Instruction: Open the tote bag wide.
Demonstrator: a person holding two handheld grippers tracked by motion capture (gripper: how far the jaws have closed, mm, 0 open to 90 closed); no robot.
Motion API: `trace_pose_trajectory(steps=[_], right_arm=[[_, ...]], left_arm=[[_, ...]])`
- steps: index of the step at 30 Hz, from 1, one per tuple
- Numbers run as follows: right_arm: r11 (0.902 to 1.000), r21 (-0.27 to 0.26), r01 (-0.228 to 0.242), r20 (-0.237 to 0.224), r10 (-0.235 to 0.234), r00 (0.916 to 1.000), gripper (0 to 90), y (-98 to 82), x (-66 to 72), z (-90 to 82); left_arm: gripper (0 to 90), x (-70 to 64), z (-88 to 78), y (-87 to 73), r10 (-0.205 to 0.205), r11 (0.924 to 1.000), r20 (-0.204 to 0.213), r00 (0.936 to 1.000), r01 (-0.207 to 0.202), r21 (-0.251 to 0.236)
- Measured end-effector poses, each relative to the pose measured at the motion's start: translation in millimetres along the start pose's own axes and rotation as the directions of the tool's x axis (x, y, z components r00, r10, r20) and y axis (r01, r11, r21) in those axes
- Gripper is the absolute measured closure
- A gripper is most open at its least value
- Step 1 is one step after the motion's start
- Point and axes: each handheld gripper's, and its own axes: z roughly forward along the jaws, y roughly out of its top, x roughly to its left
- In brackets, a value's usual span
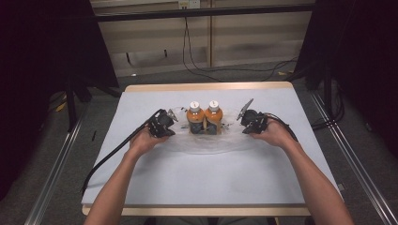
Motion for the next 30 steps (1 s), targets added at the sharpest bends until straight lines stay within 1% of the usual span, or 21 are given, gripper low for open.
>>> trace_pose_trajectory(steps=[5, 6, 8, 10, 11, 12, 13, 14, 15, 17, 18, 19, 20, 21, 22, 24, 25, 27, 28, 29, 30], right_arm=[[0.9999, 0.008, -0.014, 0.012, 0.014, 0.9998, 90.0, -10.8, -5.2, -3.3], [0.9999, 0.007, -0.014, 0.013, 0.014, 0.9998, 90.0, -12.7, -7.0, -3.7], [0.9999, 0.008, -0.008, 0.019, 0.008, 0.9998, 90.0, -15.7, -10.0, -4.3], [0.9999, 0.006, -0.015, 0.032, 0.014, 0.9994, 90.0, -18.5, -12.4, -4.6], [0.9999, 0.001, -0.011, 0.036, 0.011, 0.9993, 90.0, -20.1, -14.4, -4.5], [0.9997, 0.005, -0.023, 0.048, 0.023, 0.9986, 90.0, -21.1, -14.8, -4.7], [0.9995, 0.000, -0.032, 0.042, 0.032, 0.9986, 90.0, -23.1, -15.7, -4.8], [0.9992, -0.011, -0.038, 0.040, 0.039, 0.9984, 90.0, -24.4, -16.9, -5.0], [0.9988, -0.016, -0.047, 0.048, 0.048, 0.9977, 90.0, -25.4, -16.6, -5.0], [0.9992, -0.018, -0.035, 0.052, 0.036, 0.9980, 90.0, -27.9, -18.1, -5.7], [0.9996, -0.018, -0.024, 0.066, 0.025, 0.9975, 90.0, -29.1, -18.8, -5.7], [0.9993, -0.015, -0.035, 0.073, 0.036, 0.9967, 90.0, -30.0, -18.7, -6.1], [0.9988, -0.020, -0.044, 0.070, 0.046, 0.9965, 90.0, -31.0, -19.7, -6.2], [0.9990, -0.019, -0.041, 0.088, 0.043, 0.9952, 90.0, -31.8, -20.7, -6.1], [0.9990, -0.007, -0.044, 0.103, 0.044, 0.9937, 90.0, -32.8, -21.3, -5.9], [0.9980, -0.021, -0.060, 0.094, 0.062, 0.9937, 90.0, -36.2, -25.0, -6.6], [0.9976, -0.021, -0.065, 0.104, 0.067, 0.9923, 90.0, -38.1, -26.2, -6.5], [0.9960, -0.035, -0.082, 0.100, 0.085, 0.9913, 90.0, -41.6, -27.8, -7.0], [0.9958, -0.040, -0.083, 0.103, 0.086, 0.9909, 90.0, -42.0, -27.3, -6.9], [0.9969, -0.039, -0.069, 0.111, 0.073, 0.9911, 90.0, -41.9, -26.6, -6.8], [0.9974, -0.031, -0.065, 0.117, 0.068, 0.9908, 90.0, -41.3, -25.0, -6.7]], left_arm=[[90.0, 8.5, -0.7, -4.4, -0.024, 0.9997, 0.007, 0.9997, 0.024, -0.006], [90.0, 8.9, -1.1, -4.3, -0.021, 0.9998, 0.006, 0.9998, 0.021, 0.000], [90.0, 9.9, -1.9, -4.1, 0.012, 0.9995, -0.017, 0.9998, -0.011, 0.030], [90.0, 11.0, -2.0, -6.1, 0.005, 0.9994, -0.027, 0.9996, -0.004, 0.034], [90.0, 12.9, -3.5, -6.6, 0.011, 0.9986, -0.023, 0.9997, -0.010, 0.051], [90.0, 13.1, -3.6, -7.8, -0.003, 0.9989, -0.019, 0.9998, 0.004, 0.046], [90.0, 15.1, -5.2, -8.1, 0.032, 0.9972, -0.026, 0.9992, -0.030, 0.068], [90.0, 13.0, -4.2, -9.2, 0.006, 0.9989, -0.034, 0.9994, -0.004, 0.048], [90.0, 12.6, -4.3, -9.9, 0.004, 0.9989, -0.033, 0.9994, -0.003, 0.047], [90.0, 14.1, -5.1, -11.2, 0.006, 0.9989, -0.033, 0.9994, -0.005, 0.047], [90.0, 15.1, -5.3, -11.7, 0.007, 0.9990, -0.027, 0.9996, -0.005, 0.044], [90.0, 14.5, -5.1, -12.7, -0.008, 0.9994, -0.029, 0.9995, 0.009, 0.034], [90.0, 14.9, -5.8, -13.6, -0.005, 0.9993, -0.030, 0.9995, 0.006, 0.038], [90.0, 15.1, -5.5, -14.7, -0.010, 0.9996, -0.028, 0.9996, 0.011, 0.024], [90.0, 15.4, -6.4, -16.3, -0.012, 0.9995, -0.026, 0.9996, 0.013, 0.029], [90.0, 16.6, -7.4, -19.9, -0.029, 0.9995, -0.021, 0.9993, 0.030, 0.012], [90.0, 17.0, -8.4, -21.5, -0.026, 0.9995, -0.022, 0.9994, 0.026, 0.020], [90.0, 17.0, -9.7, -25.1, -0.038, 0.9993, -0.007, 0.9993, 0.038, 0.005], [90.0, 17.2, -10.9, -27.1, -0.028, 0.9996, -0.006, 0.9996, 0.028, 0.010], [90.0, 16.0, -11.0, -29.0, -0.044, 0.9990, -0.001, 0.9990, 0.044, -0.004], [90.0, 17.3, -12.6, -30.2, -0.026, 0.9996, 0.004, 0.9997, 0.026, 0.010]])
